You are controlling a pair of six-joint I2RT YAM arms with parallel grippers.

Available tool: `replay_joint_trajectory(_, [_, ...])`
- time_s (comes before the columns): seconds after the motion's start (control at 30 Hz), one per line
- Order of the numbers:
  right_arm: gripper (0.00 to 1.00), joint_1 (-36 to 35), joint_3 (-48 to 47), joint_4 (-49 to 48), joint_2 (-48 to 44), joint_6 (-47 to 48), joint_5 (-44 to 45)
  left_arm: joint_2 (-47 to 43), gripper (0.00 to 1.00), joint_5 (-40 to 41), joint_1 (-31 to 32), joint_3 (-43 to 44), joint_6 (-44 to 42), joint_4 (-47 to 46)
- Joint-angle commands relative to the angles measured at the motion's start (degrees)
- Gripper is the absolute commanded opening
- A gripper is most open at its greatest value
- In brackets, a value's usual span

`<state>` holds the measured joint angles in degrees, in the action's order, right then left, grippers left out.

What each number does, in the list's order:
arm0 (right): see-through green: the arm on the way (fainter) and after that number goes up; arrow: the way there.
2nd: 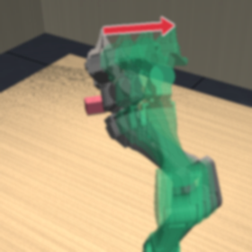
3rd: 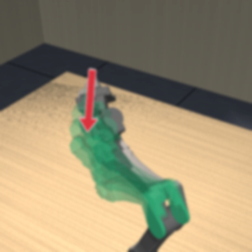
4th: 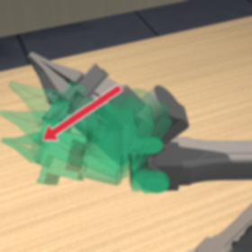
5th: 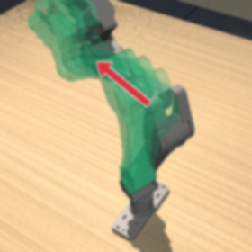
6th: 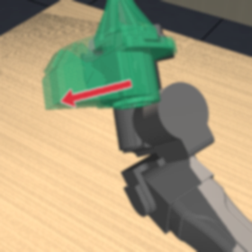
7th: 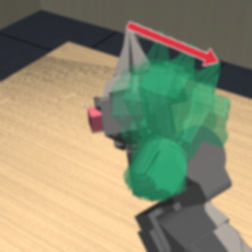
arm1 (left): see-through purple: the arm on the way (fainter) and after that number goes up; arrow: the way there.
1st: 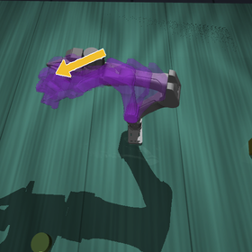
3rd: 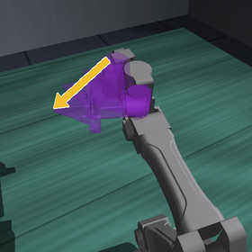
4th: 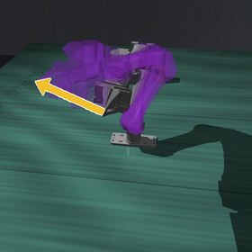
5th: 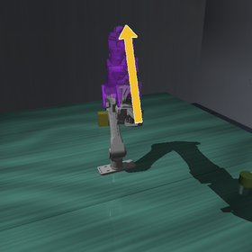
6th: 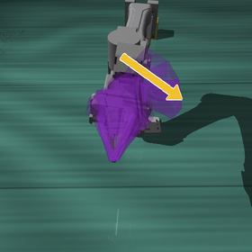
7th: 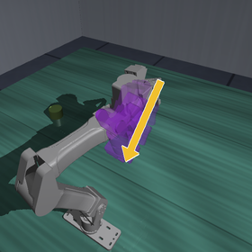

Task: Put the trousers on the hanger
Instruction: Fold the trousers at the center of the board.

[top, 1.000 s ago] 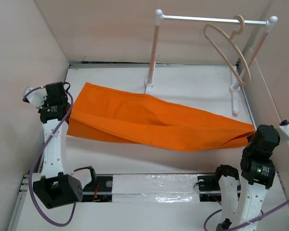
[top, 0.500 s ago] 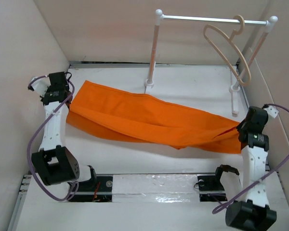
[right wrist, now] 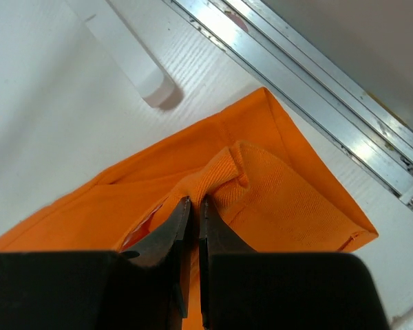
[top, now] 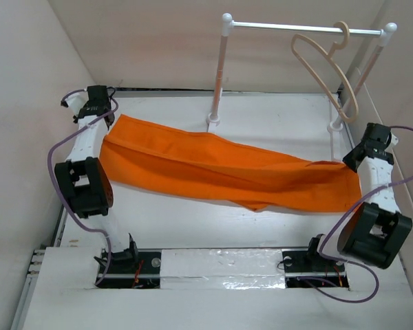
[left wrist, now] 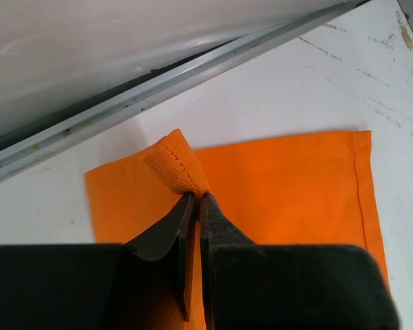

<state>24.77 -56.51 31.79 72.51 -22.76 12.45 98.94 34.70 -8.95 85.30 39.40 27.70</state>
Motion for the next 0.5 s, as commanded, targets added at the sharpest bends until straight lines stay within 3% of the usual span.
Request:
replay_joint_trajectory(0.0, [0.0,0.7,-7.8,-5.2,4.0,-1.2,1.3,4.5,0.0,3.8,-0.4,7.0,-2.0,-3.3])
replay_joint_trajectory(0.47, [0.12,-3.2,-21.4,-5.9,20.8,-1.0,4.7,21.9,0.02,9.4,5.1,19.6,-7.5,-4.7])
